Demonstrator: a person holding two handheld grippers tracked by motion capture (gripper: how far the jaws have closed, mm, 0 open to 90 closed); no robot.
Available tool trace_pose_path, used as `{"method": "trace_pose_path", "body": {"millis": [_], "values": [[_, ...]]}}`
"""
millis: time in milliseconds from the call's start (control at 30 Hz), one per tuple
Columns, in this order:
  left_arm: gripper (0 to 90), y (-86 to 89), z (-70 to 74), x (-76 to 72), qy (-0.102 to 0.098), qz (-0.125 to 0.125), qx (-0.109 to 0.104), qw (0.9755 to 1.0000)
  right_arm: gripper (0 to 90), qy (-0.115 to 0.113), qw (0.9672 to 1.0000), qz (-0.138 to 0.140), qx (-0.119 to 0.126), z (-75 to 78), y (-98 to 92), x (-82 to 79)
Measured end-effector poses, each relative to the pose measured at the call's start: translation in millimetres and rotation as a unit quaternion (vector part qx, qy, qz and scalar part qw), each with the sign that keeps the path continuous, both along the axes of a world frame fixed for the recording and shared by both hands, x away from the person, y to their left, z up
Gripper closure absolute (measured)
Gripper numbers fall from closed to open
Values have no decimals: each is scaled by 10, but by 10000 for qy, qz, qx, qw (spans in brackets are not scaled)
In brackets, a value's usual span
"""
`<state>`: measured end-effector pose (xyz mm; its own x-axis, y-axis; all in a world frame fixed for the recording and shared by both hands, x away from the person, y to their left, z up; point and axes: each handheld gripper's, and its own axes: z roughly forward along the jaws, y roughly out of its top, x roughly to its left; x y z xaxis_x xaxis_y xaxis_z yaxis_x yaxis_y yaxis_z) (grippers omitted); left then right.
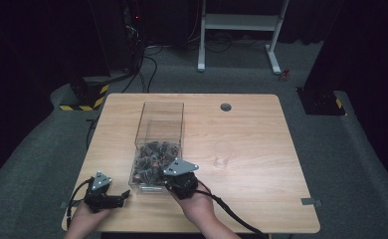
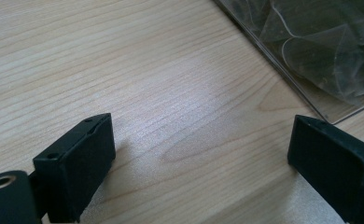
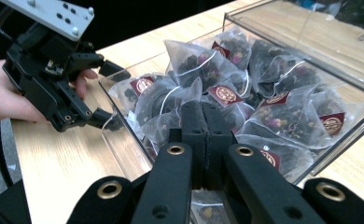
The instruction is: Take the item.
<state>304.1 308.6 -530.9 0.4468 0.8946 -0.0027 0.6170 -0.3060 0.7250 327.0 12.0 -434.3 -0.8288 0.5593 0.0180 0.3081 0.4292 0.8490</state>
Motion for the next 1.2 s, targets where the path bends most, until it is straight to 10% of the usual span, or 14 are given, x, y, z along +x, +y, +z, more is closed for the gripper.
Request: {"method": "trace_pose_path", "body": {"millis": [1200], "values": [[82, 0, 0, -2, -7, -19, 6, 10000, 900, -242, 9984, -209, 460, 120, -183, 21]]}}
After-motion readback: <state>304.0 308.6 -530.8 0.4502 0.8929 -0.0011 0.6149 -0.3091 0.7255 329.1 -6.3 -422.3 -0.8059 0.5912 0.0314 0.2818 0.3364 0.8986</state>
